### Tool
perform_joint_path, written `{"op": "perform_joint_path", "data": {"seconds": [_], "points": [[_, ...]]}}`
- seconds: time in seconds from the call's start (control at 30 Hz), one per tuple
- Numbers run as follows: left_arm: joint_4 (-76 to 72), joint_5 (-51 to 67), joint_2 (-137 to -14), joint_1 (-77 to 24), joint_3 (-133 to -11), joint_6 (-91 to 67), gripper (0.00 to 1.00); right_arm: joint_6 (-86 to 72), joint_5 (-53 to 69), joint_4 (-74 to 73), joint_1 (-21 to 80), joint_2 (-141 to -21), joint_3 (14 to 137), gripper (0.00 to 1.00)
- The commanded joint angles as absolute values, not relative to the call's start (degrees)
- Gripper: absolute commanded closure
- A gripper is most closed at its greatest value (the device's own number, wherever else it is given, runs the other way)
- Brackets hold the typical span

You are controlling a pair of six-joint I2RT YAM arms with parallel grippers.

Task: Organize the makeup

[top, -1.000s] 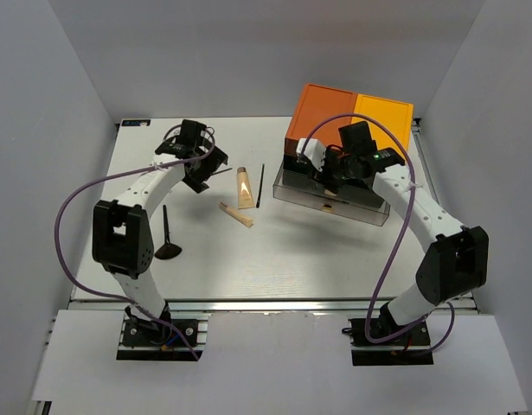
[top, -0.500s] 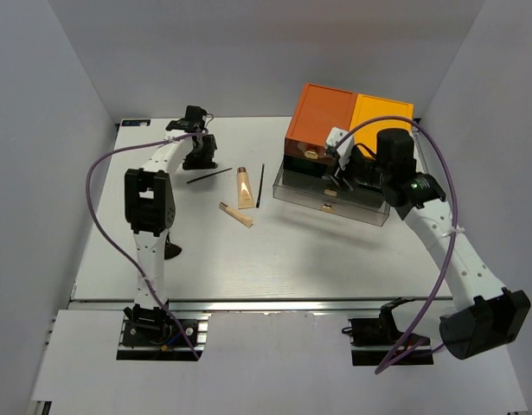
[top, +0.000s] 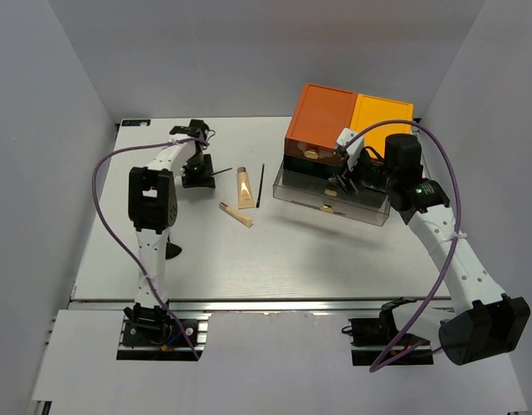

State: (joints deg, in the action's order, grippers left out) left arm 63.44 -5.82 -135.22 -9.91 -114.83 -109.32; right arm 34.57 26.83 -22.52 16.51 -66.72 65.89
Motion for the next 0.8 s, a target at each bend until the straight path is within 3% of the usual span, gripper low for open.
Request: {"op": "perform_joint_path", "data": {"seconds": [0.0, 0.3, 0.43, 0.63, 0.77], "points": [[65.9, -8.1, -131.7, -9.7, -116.4, -110.5, 0.35, 33.0, 28.6, -20.0, 16.2, -66.1, 66.4, 0.48], [68.4, -8.0, -136.4, -8.4, -121.3, -110.7, 0.43, 33.0, 28.5, -20.3, 16.0, -63.9, 65.3, 0.48], [68.1, -7.0, -135.5, -7.9, -115.4, -111.1, 0.57, 32.8, 28.7, -20.1, 15.6, -63.4, 65.4, 0.48], [68.9, -5.0, -135.3, -7.8, -109.1, -109.7, 0.60, 32.5, 29.5, -20.0, 14.9, -62.8, 65.7, 0.49], [67.1, -4.0, -133.6, -7.8, -103.9, -109.2, 0.70, 32.2, 30.2, -19.8, 14.6, -62.4, 65.7, 0.49]]}}
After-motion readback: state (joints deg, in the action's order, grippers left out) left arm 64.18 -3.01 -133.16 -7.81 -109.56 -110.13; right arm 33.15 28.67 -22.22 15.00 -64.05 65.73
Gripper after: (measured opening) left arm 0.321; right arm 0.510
